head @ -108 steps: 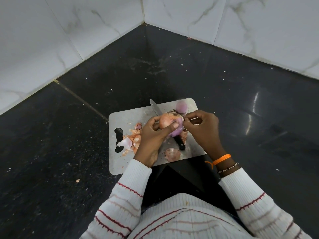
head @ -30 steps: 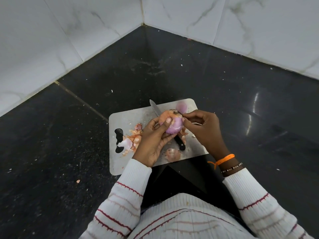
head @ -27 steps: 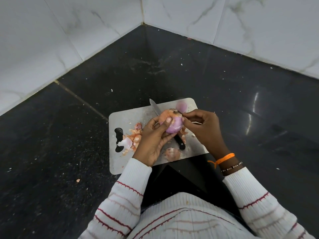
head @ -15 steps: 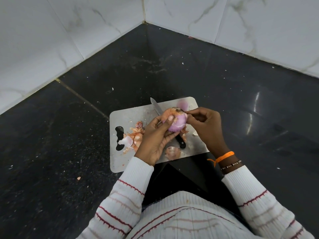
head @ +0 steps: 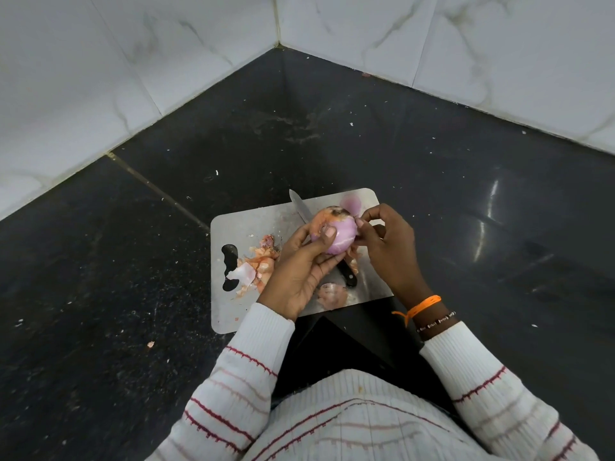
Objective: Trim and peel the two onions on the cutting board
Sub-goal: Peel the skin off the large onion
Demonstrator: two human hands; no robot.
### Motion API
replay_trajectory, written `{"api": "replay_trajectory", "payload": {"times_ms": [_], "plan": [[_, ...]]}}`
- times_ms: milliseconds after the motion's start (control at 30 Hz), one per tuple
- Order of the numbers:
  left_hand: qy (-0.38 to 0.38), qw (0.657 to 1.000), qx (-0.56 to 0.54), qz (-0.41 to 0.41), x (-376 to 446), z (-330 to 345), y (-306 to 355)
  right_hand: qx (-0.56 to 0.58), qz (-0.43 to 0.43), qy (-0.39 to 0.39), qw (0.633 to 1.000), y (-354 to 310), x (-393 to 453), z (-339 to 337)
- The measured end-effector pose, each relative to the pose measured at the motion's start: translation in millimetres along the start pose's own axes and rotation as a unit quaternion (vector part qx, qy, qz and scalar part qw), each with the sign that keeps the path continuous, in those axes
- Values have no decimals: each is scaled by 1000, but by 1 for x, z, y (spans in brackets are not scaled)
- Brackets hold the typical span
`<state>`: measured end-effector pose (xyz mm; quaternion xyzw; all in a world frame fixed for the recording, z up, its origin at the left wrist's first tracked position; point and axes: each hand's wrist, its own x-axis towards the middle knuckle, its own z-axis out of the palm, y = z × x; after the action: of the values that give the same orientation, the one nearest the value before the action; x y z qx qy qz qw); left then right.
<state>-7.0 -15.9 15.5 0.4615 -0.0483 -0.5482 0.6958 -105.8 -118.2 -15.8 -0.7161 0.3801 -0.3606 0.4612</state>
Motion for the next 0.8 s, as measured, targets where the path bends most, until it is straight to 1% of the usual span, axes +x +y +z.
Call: {"api": "replay_trajectory", "payload": {"times_ms": [133, 300, 367, 433, 467, 567, 600, 700, 800], "plan": [[-32, 999, -3, 19, -2, -2, 2, -65, -8, 15, 998, 5, 0, -2], [-51, 997, 44, 46, -5, -5, 1, -138, -63, -6, 988, 6, -3, 2], [-63, 996, 43, 48, -7, -3, 5, -154, -48, -3, 987, 10, -2, 0], [-55, 994, 66, 67, -8, -1, 10, -137, -19, 2, 990, 11, -1, -5], [-37, 992, 89, 78, -7, 0, 10, -116, -9, -1, 993, 9, -2, -6], [52, 980, 163, 102, -3, -2, 6, -66, -7, -8, 998, 0, -3, -6], [70, 975, 181, 107, -1, -4, 4, -53, -12, -2, 999, -4, -3, -7], [88, 967, 206, 118, -1, -6, 1, 9, -33, 16, 999, -15, -3, -9], [92, 960, 230, 134, -1, -5, 1, 37, -47, -3, 998, -23, -6, -12]]}}
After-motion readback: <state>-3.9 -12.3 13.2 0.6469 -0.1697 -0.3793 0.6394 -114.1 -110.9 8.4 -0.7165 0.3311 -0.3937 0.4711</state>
